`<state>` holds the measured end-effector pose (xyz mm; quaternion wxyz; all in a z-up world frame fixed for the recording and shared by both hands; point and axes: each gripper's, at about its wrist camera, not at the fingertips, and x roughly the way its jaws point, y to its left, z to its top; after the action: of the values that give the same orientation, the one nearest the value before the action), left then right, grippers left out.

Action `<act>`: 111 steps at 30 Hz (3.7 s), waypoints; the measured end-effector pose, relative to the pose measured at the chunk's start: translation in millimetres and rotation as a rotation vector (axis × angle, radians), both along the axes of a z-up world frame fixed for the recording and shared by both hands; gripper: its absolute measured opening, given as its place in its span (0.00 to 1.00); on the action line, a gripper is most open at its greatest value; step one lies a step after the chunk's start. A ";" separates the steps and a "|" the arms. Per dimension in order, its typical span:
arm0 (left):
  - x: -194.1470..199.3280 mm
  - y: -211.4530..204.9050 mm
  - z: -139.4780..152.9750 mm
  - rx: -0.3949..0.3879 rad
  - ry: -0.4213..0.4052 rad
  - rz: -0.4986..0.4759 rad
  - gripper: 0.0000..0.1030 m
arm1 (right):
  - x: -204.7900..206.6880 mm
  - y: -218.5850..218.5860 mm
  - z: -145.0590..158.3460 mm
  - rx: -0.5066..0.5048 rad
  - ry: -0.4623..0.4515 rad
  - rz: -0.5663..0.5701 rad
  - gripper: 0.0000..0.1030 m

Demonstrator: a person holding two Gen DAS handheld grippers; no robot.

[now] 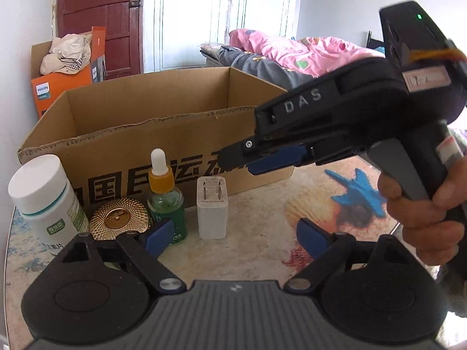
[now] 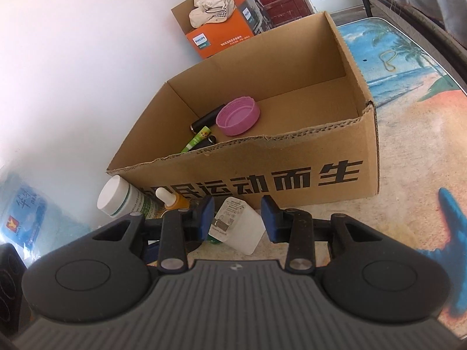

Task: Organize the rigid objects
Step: 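Lower the right gripper onto the white plug charger and close, then carry the white charger into the box and open the right gripper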

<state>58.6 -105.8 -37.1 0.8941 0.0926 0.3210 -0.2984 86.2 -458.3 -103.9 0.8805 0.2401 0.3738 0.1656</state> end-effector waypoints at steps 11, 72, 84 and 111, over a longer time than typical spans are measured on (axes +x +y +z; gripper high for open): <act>24.4 -10.9 -22.2 0.065 0.014 0.073 0.40 | 28.3 8.4 -21.3 0.023 0.059 0.012 0.27; -29.5 -11.3 27.1 0.034 -0.042 0.061 0.27 | -56.7 10.6 30.7 0.055 -0.014 0.015 0.25; 39.0 -11.5 109.1 -0.055 -0.061 0.104 0.27 | 5.2 7.0 113.7 0.023 -0.186 0.071 0.25; 266.4 -73.2 33.1 0.099 0.377 0.215 0.27 | 260.3 -0.1 26.4 -0.130 0.140 0.155 0.24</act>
<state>325.0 -178.9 -4.0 0.8392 0.0443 0.5047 -0.1974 346.6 -458.5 -77.5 0.8505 0.1638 0.4617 0.1916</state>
